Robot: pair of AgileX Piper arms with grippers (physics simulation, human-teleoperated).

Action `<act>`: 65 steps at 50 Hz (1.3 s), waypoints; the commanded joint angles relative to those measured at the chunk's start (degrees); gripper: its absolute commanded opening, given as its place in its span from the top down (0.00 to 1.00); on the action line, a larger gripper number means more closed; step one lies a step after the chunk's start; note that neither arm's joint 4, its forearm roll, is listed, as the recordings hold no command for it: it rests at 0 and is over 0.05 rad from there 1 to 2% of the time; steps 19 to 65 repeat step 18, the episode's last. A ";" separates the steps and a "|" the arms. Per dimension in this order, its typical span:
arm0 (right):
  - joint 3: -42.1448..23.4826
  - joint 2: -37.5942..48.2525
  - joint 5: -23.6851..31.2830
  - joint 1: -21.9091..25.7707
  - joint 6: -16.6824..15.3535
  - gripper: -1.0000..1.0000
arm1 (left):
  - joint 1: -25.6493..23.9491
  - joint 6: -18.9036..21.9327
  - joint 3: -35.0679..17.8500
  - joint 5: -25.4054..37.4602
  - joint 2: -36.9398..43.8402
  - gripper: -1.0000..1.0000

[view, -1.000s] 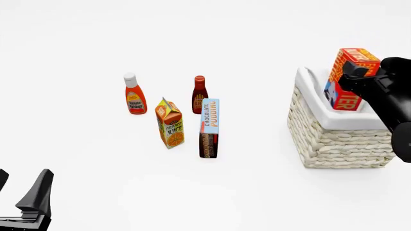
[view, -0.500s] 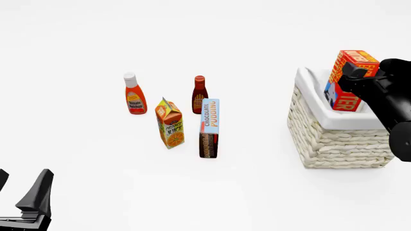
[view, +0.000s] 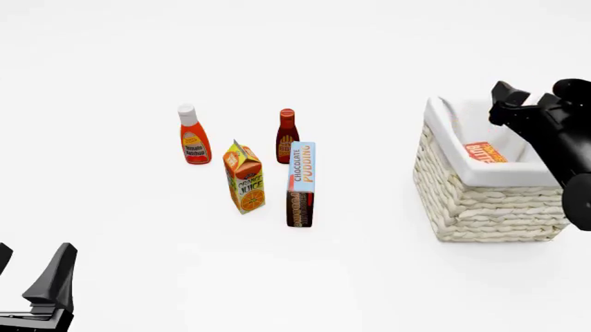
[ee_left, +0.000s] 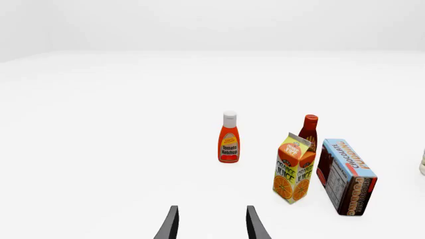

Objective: Pick the butter and place it in the basket.

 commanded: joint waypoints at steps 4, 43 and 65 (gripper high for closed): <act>0.15 -0.41 -0.09 0.03 0.42 0.00 | 0.00 0.00 0.00 0.00 0.00 0.00; 0.48 -1.31 0.48 0.15 0.42 0.00 | 0.00 0.00 0.00 0.00 0.00 0.00; 0.48 -1.31 0.48 0.15 0.42 0.00 | 0.00 0.00 0.00 0.00 0.00 0.00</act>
